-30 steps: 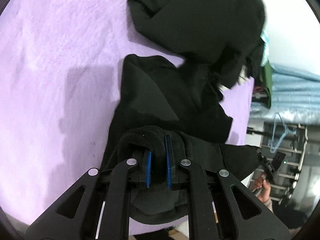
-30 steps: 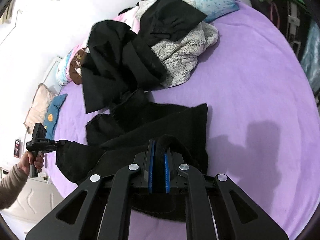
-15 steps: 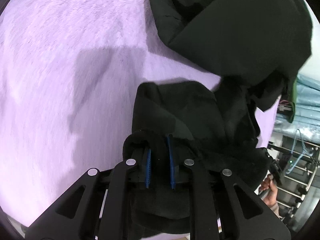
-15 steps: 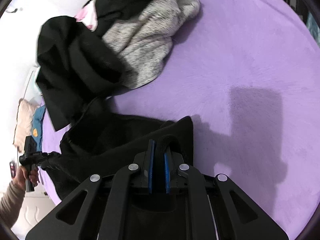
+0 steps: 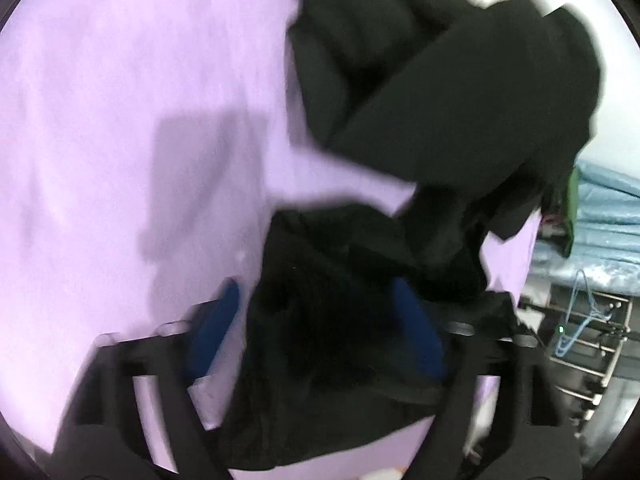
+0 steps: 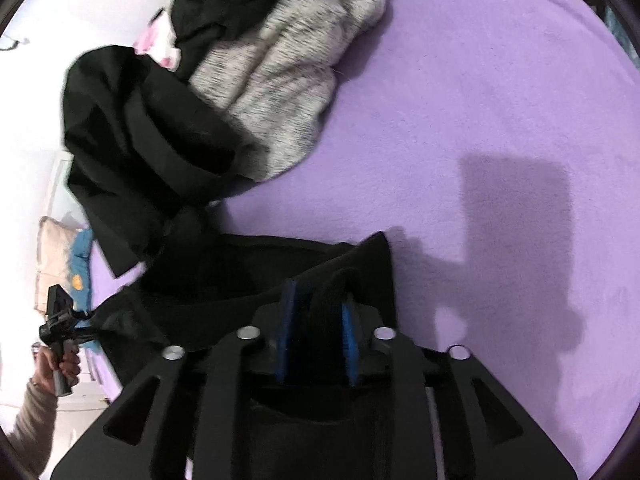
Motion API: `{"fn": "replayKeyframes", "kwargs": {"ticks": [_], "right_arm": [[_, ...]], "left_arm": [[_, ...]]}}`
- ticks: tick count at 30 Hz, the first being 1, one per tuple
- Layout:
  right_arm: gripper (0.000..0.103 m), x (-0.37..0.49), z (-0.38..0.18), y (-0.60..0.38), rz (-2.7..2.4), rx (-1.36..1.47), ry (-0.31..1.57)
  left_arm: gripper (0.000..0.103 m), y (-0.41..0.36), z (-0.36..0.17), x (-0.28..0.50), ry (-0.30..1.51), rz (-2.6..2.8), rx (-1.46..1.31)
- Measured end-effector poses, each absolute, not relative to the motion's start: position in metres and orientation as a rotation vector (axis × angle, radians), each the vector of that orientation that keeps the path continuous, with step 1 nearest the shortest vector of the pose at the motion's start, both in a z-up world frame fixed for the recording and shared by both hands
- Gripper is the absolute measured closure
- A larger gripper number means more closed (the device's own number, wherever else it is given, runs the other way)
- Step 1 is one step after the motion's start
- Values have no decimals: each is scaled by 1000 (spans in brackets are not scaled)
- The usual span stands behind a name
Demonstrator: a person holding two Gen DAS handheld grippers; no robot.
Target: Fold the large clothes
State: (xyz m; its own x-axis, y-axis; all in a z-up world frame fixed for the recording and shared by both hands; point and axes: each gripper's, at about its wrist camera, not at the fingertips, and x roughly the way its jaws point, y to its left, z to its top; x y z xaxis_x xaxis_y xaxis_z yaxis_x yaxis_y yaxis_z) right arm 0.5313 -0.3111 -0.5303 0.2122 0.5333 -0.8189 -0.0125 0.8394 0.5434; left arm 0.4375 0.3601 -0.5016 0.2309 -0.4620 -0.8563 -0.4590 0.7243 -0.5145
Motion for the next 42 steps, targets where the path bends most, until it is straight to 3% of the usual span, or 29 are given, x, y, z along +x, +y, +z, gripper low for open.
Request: {"fn": "replayKeyframes", "kwargs": {"ticks": [2, 10, 21, 31, 35, 37, 42], "right_arm": [[46, 529, -515, -314, 396, 484, 1259], [35, 508, -470, -310, 436, 523, 1152], [34, 446, -473, -172, 685, -9, 1193], [34, 461, -505, -84, 718, -119, 1204], [37, 468, -512, -67, 680, -159, 1206], [43, 469, -517, -61, 648, -171, 1207], [72, 472, -519, -56, 572, -171, 1203]], "left_arm": [[25, 366, -480, 435, 1351, -15, -800], [24, 347, -456, 405, 1332, -42, -748], [23, 253, -482, 354, 1384, -36, -349], [22, 235, -504, 336, 1378, 41, -325], [22, 235, -513, 336, 1373, 82, -360], [22, 231, -516, 336, 1371, 97, -342], [22, 219, -523, 338, 1370, 107, -330]]}}
